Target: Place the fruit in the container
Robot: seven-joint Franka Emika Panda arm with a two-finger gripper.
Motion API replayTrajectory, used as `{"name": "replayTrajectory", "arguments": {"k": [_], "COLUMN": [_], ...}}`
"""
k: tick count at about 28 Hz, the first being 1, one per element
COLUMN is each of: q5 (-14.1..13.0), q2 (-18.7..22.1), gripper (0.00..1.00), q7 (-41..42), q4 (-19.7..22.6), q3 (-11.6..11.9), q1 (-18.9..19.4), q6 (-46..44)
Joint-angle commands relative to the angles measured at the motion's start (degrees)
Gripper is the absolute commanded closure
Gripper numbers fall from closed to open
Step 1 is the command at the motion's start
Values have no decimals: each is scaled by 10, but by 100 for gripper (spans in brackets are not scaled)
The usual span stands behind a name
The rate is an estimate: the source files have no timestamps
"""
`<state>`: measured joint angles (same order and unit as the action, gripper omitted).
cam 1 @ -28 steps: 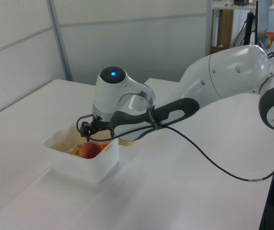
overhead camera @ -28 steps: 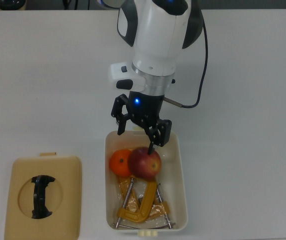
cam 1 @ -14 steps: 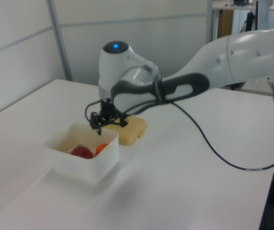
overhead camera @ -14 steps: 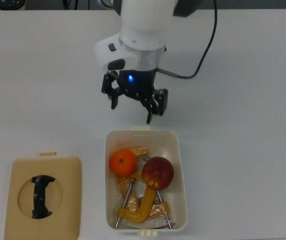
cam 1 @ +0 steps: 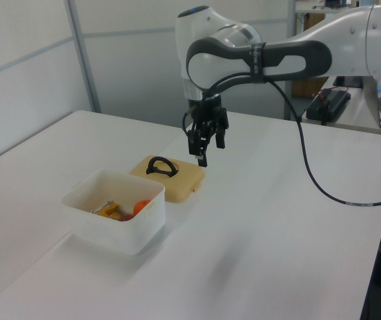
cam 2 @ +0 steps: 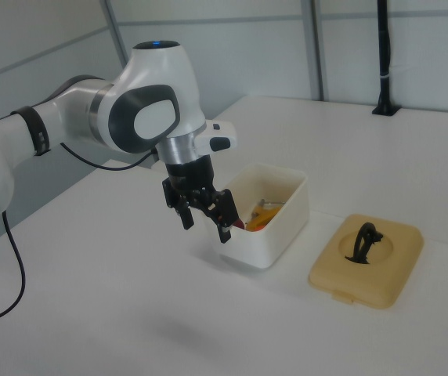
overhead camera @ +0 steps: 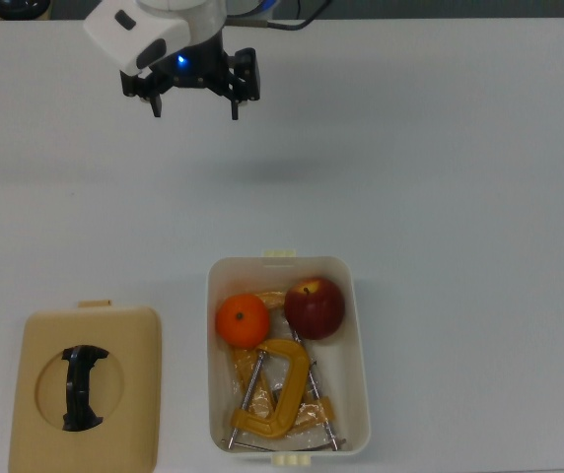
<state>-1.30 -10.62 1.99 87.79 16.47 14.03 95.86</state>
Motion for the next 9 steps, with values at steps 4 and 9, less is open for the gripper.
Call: {"name": "replayTrajectory", "arguments": {"k": [4,9], "q5": [13,24], "q2": [51,62], "gripper": [0,0], "q7": [35,55], "q4": [24,22], "q3": [3,3], "q1": [-35,-56], "q6": [-10,-41]}}
